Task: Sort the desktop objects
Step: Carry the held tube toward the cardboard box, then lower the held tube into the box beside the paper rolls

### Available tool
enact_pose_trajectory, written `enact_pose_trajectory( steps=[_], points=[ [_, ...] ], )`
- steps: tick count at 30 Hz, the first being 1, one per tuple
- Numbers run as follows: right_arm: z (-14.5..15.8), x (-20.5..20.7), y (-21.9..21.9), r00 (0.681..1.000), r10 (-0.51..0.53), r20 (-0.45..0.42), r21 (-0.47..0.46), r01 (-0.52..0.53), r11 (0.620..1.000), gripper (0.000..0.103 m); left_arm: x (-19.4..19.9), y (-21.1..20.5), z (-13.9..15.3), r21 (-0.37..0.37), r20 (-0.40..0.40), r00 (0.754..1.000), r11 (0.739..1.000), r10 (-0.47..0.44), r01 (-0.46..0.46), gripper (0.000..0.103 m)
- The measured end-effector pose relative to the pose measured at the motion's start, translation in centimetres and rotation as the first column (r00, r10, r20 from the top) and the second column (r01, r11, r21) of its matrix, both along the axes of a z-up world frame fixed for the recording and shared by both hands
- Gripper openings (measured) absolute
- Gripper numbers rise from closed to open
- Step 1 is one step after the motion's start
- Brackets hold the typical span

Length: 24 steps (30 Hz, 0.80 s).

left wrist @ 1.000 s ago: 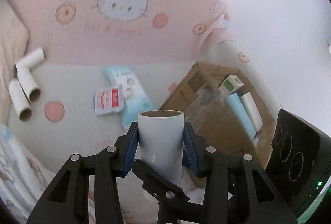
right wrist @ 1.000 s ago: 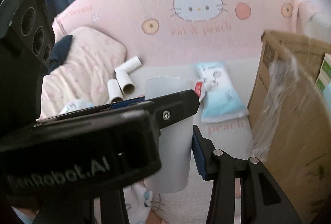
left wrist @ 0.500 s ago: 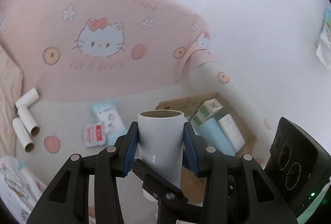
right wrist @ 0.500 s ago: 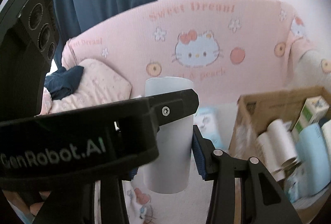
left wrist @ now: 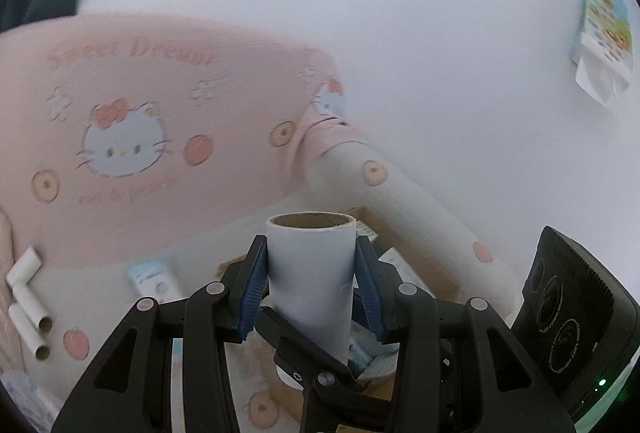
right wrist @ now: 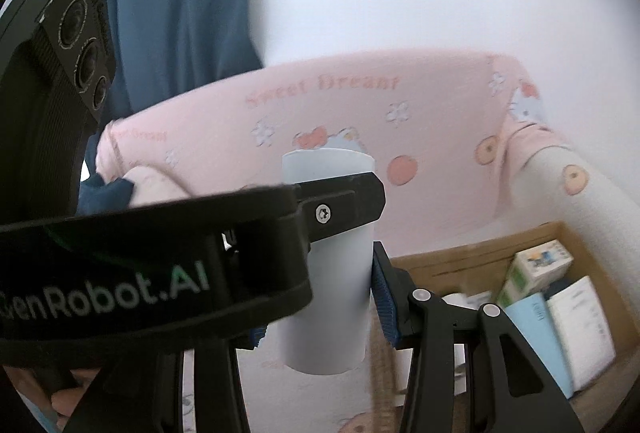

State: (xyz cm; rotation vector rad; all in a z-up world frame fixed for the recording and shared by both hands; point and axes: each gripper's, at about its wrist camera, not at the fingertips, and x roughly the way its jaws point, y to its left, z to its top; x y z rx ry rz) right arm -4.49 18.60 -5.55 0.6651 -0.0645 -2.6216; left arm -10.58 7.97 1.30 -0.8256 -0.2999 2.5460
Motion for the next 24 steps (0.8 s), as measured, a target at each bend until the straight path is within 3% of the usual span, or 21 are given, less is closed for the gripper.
enact_pose_trajectory(
  steps=[11,17,24],
  points=[
    [0.8,-0.9,5.9,0.994,-0.112,-0.007,0.015,0.112,0.994,0.041,-2.3,6.1,0.1,0.022,0.018,0.994,0.994,-0.111,0.111,0.047],
    [0.0,-2.1,9.0,0.994,-0.099,0.045,-0.01,0.1,0.995,0.041,-4.8,8.0,-1.3,0.085,0.093,0.982,0.984,-0.165,0.157,0.047],
    [-1.6,-4.0,10.9,0.989,-0.096,0.111,0.059,0.09,0.994,0.041,-7.4,9.8,-3.8,0.107,0.179,0.964,0.978,-0.195,0.178,0.047]
  ],
)
